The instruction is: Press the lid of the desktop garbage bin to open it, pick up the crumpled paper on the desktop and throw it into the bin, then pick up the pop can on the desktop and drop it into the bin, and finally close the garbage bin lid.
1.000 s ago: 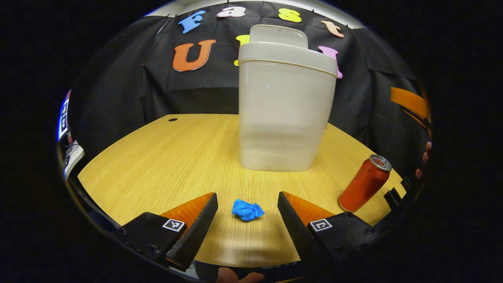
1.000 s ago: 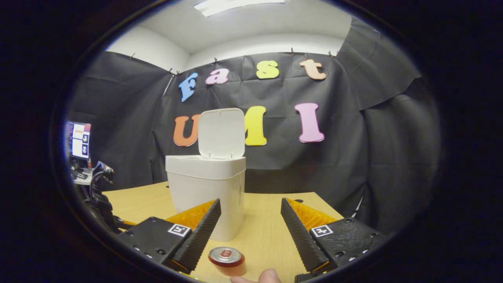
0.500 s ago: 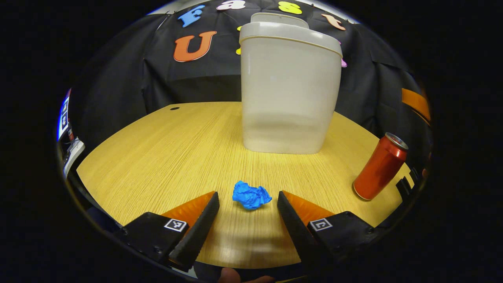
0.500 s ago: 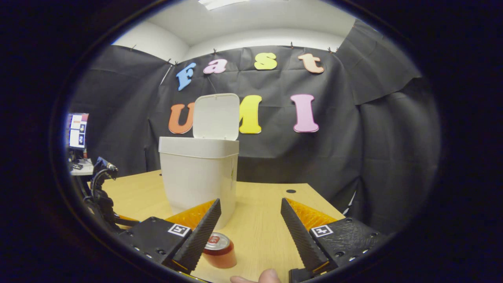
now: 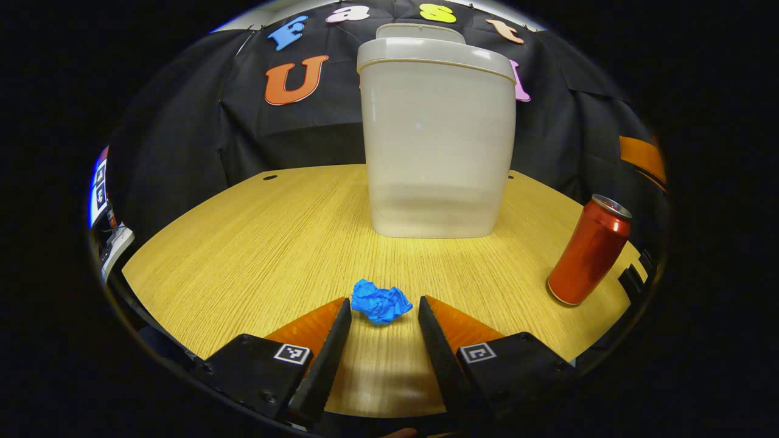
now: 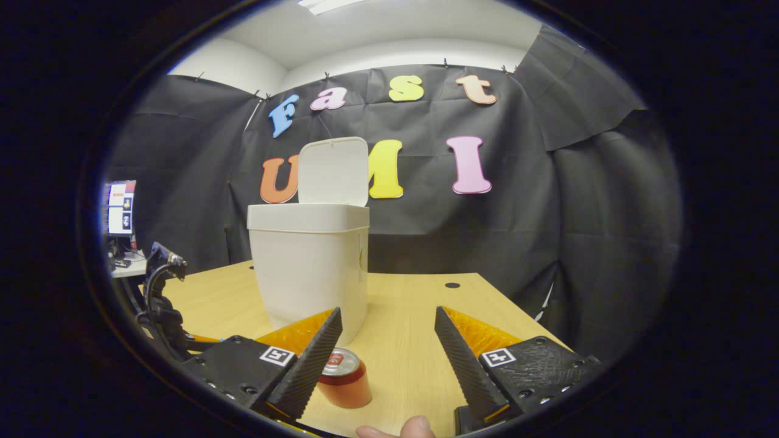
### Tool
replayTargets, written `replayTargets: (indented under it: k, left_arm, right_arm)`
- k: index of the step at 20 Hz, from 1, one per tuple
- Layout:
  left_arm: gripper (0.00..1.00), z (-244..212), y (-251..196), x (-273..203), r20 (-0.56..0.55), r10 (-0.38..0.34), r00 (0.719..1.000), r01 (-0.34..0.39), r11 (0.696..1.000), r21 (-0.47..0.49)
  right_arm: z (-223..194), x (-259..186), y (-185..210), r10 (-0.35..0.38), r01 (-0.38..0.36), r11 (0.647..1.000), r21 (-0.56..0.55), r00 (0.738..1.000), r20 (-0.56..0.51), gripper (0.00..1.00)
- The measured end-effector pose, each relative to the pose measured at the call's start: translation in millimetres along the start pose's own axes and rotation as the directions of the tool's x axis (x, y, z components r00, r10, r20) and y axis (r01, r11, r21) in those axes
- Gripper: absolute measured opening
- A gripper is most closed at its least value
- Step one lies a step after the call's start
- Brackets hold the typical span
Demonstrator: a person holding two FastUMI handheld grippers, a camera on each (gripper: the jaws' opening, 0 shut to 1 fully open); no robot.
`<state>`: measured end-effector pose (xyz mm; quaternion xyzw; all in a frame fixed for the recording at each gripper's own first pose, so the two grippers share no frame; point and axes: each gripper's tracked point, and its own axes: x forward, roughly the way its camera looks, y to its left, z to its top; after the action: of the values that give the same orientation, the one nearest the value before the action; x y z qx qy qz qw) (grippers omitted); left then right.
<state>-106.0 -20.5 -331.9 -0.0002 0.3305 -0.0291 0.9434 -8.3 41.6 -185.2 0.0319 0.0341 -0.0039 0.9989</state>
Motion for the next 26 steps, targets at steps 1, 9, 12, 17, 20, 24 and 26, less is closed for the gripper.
replayTargets:
  k: [1,9,12,17,20,24,26]
  left_arm:
    - [0.68,1,0,-2,0.0,0.005,1.0,-0.005,1.0,-0.005]
    - [0.41,1,1,1,0.002,0.008,1.0,-0.008,1.0,-0.027]
    - [0.37,4,-3,0,0.005,-0.018,1.0,0.018,0.998,-0.056]
    - [0.36,27,-4,-7,0.054,-0.028,0.998,0.031,0.998,-0.059]
    - [0.36,54,-2,-14,0.114,-0.017,0.993,0.023,0.998,-0.056]
    - [0.36,80,7,-21,0.185,0.004,0.983,0.004,0.999,-0.044]
    - [0.36,89,9,-24,0.203,0.006,0.979,0.002,0.999,-0.039]
  right_arm:
    - [-1,-2,2,0.005,-0.005,1.0,0.009,1.0,-0.001,0.95]
    - [-8,-13,19,0.033,-0.033,0.999,0.026,0.999,0.003,0.95]
    - [-20,-12,24,0.041,-0.04,0.999,0.035,0.999,-0.03,0.93]
    - [-30,-13,39,0.045,-0.044,0.999,0.021,0.998,-0.047,0.95]
    - [-40,-9,45,0.039,-0.04,0.999,-0.008,0.997,-0.063,0.95]
    - [-55,-3,50,0.036,-0.039,0.999,-0.024,0.995,-0.097,0.95]
    - [-59,1,47,0.022,-0.025,0.999,-0.026,0.994,-0.111,0.95]
